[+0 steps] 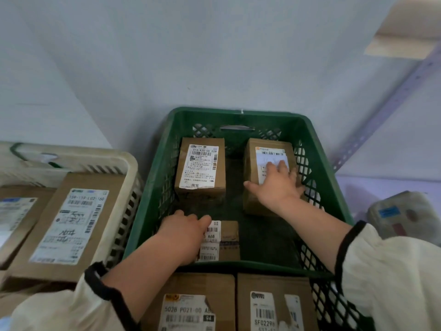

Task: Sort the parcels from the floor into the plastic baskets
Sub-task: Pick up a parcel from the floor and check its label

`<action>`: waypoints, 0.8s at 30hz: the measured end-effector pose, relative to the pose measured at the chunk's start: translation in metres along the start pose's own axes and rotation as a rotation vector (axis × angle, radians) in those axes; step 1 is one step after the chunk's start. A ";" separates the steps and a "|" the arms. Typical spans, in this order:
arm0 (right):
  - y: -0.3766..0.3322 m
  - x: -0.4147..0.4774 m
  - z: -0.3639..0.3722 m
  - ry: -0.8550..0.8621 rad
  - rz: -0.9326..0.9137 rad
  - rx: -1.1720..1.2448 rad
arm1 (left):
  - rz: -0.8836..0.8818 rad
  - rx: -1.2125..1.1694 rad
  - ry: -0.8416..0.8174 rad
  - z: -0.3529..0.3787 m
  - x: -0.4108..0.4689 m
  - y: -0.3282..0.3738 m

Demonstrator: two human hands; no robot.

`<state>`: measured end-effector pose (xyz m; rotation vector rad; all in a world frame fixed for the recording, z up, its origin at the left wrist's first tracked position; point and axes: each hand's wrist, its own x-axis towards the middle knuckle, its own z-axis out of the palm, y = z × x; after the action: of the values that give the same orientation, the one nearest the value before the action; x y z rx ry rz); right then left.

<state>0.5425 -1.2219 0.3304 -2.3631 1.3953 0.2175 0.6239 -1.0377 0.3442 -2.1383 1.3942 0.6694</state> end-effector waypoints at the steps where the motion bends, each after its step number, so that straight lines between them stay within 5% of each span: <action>1: 0.001 0.000 0.000 -0.006 -0.003 0.004 | 0.005 -0.010 0.003 0.000 -0.001 -0.002; 6: -0.001 -0.005 -0.003 0.019 -0.066 -0.099 | -0.011 -0.198 0.036 -0.019 0.005 -0.015; 9: -0.018 -0.012 -0.006 0.131 -0.383 0.033 | -0.189 -0.592 0.398 -0.041 0.017 -0.032; 11: -0.039 -0.017 -0.005 0.003 -0.494 0.294 | -0.298 -0.781 0.596 -0.047 0.028 -0.034; 15: -0.069 -0.015 -0.007 -0.251 -0.257 0.682 | -0.318 -0.814 0.477 -0.045 0.044 -0.026; 19: -0.066 -0.016 -0.012 -0.274 -0.213 0.630 | -0.311 -0.766 0.488 -0.044 0.045 -0.031; 24: -0.055 -0.016 -0.015 -0.297 -0.107 0.754 | -0.215 -0.994 0.562 -0.033 0.040 -0.033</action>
<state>0.5811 -1.1913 0.3633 -1.6881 0.9726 0.0012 0.6726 -1.0744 0.3477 -3.4135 1.1459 0.8140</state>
